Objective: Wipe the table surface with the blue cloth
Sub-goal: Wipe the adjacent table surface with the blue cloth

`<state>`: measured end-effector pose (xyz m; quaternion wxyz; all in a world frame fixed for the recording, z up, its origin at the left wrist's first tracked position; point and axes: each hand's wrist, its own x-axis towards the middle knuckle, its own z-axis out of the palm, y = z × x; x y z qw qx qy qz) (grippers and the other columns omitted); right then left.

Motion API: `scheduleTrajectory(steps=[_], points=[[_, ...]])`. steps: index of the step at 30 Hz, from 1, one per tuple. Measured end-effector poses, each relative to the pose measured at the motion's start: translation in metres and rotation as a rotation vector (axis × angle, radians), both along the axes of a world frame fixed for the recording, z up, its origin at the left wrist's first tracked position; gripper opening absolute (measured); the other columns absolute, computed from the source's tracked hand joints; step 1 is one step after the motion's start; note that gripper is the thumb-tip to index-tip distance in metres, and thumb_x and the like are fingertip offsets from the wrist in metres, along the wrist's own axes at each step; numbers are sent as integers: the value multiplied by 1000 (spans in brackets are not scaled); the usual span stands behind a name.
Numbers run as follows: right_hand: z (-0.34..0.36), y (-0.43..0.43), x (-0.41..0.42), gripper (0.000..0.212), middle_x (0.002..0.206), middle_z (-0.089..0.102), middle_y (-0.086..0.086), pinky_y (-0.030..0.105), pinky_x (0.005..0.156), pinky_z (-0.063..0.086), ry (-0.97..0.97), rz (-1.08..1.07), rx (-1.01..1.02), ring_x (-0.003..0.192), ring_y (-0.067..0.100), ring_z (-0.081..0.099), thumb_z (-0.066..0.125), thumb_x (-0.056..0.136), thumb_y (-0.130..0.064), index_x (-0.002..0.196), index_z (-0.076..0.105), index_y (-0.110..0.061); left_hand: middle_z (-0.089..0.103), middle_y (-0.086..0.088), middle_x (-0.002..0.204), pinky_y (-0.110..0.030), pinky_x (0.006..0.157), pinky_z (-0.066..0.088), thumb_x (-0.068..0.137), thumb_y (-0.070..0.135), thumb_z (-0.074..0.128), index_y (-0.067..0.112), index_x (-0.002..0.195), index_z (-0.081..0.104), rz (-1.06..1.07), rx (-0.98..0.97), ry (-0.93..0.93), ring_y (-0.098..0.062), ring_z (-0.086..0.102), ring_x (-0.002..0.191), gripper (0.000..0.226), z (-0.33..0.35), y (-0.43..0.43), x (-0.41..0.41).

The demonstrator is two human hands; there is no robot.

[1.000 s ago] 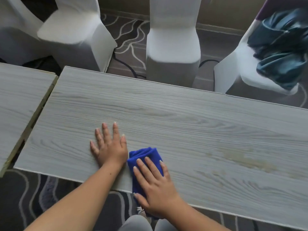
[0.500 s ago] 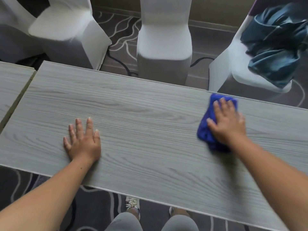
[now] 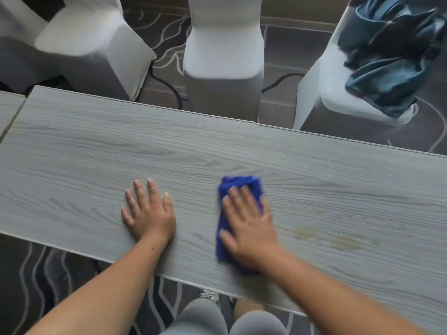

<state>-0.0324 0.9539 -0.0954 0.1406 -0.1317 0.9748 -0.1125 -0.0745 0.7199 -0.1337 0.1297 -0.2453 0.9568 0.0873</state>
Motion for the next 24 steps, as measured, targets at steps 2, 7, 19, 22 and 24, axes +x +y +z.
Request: scheduleTrajectory(steps=[2,7,19,22,24], points=[[-2,-36,47,77,154,33,4,57,107,18,13,201,-20,144,23,17,46,74,-57,142,40,-21,-6,0,162,-53,115,1,85,56,9,35,148,-2,2,-19,14,-24,-7,148,67,-1,-1,0],[-6,-37,76,72,152,36,-2,53,106,21,43,279,12,142,21,29,47,76,-56,141,40,-26,-3,0,162,-55,115,3,86,56,12,34,148,2,-5,-18,35,-24,-4,148,66,1,1,-4],[0,260,-68,75,161,-9,-4,55,115,13,-105,-703,307,147,18,-6,24,87,-60,151,4,-26,-1,1,162,-54,114,4,89,53,19,34,148,6,-4,-22,58,-24,-3,148,63,4,1,-5],[-1,258,-64,78,161,-8,-1,55,116,10,-103,-751,268,147,20,-7,23,86,-62,151,5,-22,-2,1,162,-54,114,4,89,53,19,34,148,6,4,-15,50,-23,-4,148,63,3,0,-5],[-2,228,-49,80,161,-9,-1,55,116,6,-69,-710,233,146,20,-9,26,86,-64,151,4,-22,-2,1,162,-55,114,3,88,54,18,34,148,5,-2,-18,51,-23,-4,148,64,2,1,-5]])
